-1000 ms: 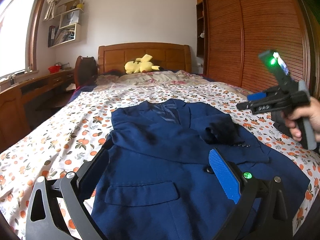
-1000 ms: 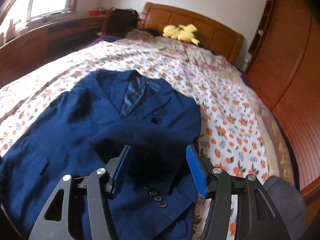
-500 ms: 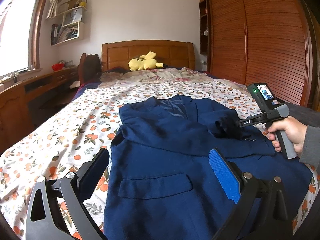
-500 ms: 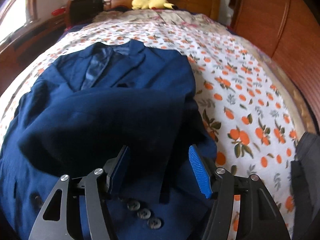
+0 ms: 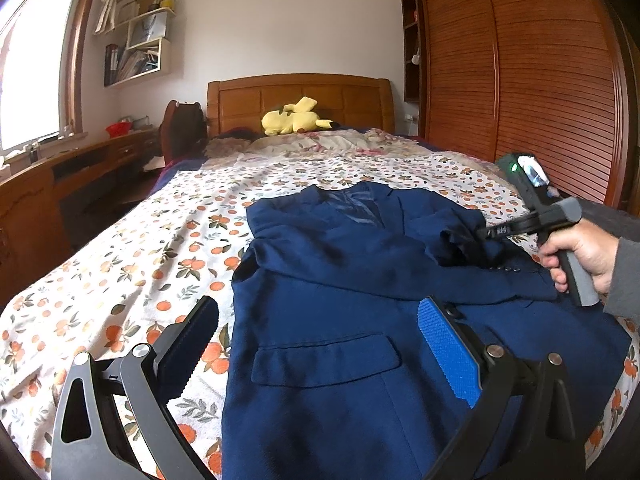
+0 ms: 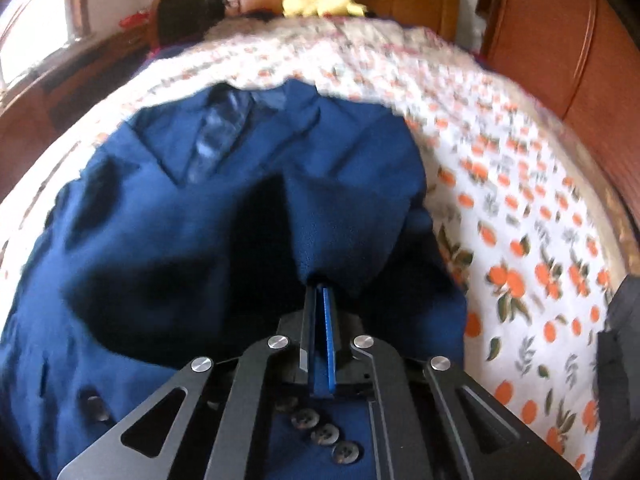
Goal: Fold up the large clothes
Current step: 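Grasp the blazer side edge with the right tool and fold it over the sleeve, then open the right tool and withdraw it from the folded panel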
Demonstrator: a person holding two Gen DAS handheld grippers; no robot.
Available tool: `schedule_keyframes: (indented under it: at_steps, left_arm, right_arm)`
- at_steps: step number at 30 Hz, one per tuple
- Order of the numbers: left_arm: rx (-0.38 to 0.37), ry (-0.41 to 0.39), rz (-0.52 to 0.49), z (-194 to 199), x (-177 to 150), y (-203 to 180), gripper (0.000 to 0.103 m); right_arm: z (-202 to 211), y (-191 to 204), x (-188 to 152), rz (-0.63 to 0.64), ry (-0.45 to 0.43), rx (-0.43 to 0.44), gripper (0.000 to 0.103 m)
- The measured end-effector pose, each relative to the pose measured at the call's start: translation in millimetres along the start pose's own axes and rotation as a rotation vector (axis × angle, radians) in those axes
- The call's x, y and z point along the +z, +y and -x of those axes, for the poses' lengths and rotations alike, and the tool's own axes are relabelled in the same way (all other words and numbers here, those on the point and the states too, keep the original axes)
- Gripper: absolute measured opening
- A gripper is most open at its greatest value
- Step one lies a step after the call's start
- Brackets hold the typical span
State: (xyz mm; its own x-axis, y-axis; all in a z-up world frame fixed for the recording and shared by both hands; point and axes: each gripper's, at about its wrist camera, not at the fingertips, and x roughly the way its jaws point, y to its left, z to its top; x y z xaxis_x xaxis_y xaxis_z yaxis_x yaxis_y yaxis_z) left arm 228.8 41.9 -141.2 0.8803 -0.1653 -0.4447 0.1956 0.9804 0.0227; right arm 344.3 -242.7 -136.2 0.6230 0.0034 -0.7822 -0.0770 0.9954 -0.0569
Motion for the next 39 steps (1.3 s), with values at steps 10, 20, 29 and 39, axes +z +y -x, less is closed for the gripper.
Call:
schedule_keyframes:
  at_steps: [10, 20, 29, 39]
  left_arm:
    - [0.001, -0.008, 0.012, 5, 2, 3, 0.100]
    - [0.011, 0.000, 0.006, 0, 0, 2, 0.100]
    - [0.021, 0.020, 0.000, -6, -4, 2, 0.100]
    - [0.010, 0.020, -0.028, -9, -5, -12, 0.100]
  right_arm:
    - [92, 51, 0, 0.142, -0.188, 0.054, 0.002]
    - [135, 90, -16, 0.220, -0.234, 0.139, 0.002]
    - [152, 99, -34, 0.220, -0.234, 0.207, 0.008]
    - [152, 60, -71, 0.149, -0.231, 0.167, 0.029]
